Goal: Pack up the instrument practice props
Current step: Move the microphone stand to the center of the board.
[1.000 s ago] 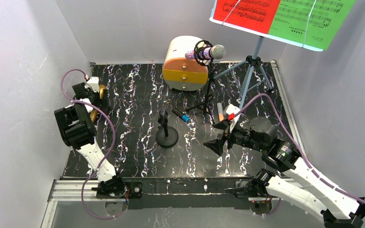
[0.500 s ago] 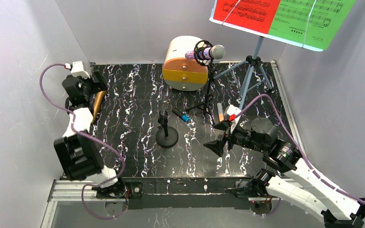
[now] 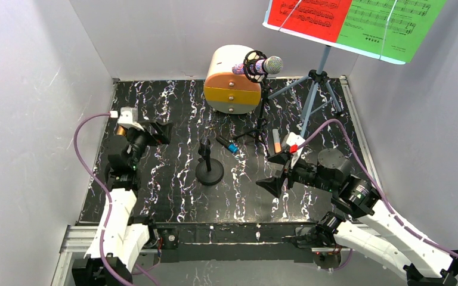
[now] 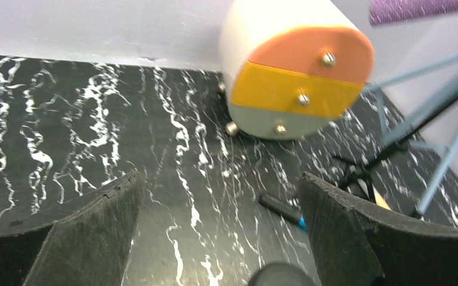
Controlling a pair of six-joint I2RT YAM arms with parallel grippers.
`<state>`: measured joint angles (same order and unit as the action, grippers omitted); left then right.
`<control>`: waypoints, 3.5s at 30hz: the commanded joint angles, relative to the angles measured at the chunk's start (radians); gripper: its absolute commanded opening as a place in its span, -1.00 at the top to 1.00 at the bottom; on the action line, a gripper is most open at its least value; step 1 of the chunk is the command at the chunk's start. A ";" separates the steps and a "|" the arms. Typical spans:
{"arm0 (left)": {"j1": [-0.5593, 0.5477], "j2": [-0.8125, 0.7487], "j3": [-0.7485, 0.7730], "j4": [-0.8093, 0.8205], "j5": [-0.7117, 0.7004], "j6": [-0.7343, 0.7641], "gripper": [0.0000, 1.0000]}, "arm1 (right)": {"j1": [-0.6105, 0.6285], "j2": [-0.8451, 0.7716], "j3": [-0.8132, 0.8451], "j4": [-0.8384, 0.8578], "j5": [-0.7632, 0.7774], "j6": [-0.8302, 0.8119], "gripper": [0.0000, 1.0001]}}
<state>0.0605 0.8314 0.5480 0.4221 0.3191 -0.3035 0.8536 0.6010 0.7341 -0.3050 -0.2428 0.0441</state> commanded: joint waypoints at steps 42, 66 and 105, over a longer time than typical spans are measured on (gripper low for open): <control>-0.517 0.158 -0.150 0.091 0.130 0.557 0.26 | 0.007 -0.032 -0.004 0.038 0.021 -0.018 -0.97; -0.359 0.318 0.037 0.269 -0.184 0.471 1.00 | 0.007 -0.026 -0.009 0.031 0.045 -0.017 -0.97; 0.093 0.842 0.395 0.388 -0.377 0.364 1.00 | 0.007 0.042 -0.009 0.027 0.078 -0.026 -0.97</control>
<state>0.1474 1.6726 0.8829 0.7082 -0.0856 0.0727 0.8539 0.6357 0.7235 -0.3054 -0.1818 0.0296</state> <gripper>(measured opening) 0.274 0.985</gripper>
